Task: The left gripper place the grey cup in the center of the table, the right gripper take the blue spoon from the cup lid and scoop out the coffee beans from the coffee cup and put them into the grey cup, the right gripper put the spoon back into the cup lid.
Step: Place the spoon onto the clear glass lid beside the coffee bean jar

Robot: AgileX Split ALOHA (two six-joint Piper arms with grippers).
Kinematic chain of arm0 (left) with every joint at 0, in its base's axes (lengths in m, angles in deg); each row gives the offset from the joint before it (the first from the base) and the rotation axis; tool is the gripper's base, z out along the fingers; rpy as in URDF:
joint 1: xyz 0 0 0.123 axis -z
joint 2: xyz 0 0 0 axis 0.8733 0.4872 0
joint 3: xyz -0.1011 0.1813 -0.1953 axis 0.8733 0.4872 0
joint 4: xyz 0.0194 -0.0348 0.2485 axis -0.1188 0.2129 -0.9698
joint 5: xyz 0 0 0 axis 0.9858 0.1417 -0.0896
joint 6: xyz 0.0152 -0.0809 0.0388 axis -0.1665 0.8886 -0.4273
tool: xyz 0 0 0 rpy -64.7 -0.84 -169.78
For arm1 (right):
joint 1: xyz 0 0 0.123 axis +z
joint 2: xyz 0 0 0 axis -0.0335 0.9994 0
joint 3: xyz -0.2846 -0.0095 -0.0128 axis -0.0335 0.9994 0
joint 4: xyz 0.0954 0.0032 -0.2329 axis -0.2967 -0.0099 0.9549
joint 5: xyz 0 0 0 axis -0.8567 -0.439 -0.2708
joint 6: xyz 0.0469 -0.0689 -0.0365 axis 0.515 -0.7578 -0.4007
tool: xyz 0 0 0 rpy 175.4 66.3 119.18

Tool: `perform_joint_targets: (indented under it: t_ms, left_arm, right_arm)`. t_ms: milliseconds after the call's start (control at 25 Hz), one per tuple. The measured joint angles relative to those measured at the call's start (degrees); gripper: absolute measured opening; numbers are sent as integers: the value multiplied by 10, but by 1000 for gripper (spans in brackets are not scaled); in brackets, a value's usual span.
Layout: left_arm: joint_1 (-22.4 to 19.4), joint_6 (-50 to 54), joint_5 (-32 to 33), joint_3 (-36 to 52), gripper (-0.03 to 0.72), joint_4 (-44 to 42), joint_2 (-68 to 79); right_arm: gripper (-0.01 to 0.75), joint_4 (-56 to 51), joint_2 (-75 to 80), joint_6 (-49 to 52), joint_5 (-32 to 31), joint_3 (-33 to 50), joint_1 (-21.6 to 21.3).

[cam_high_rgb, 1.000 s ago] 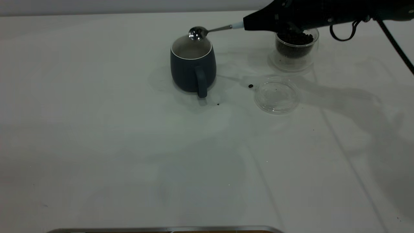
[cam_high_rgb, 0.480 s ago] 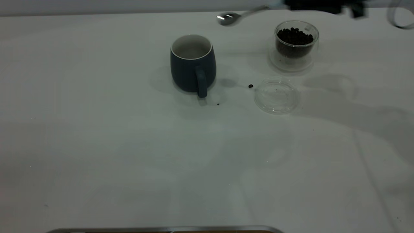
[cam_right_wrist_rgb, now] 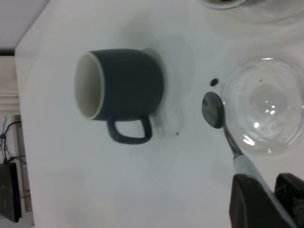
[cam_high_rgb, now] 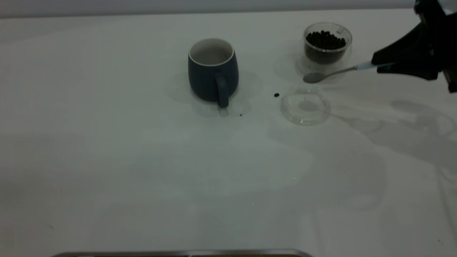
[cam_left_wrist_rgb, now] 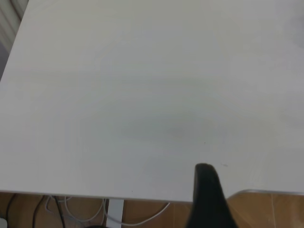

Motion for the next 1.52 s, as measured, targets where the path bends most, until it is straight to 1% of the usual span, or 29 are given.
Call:
perform_joint_targets:
  t_ms: [440,920,1280,1440,1520]
  left_arm:
    - [0,1,0,0,567,0,0]
    - [0,1,0,0,567,0,0]
    - [0,1,0,0,567,0,0]
    - [0,1,0,0,567,0,0]
    - [0,0,0,0,567,0,0]
  right_arm:
    - [107,-7,121,-6,-16,-78,0]
    - [107,-47,186,-93,-73,-84,0]
    - [107,-48,193,-133,-78,-85,0]
    - [137,-48,193,-137,-76,-85,0]
    - [179,-48,194,-138,-72,-85,0]
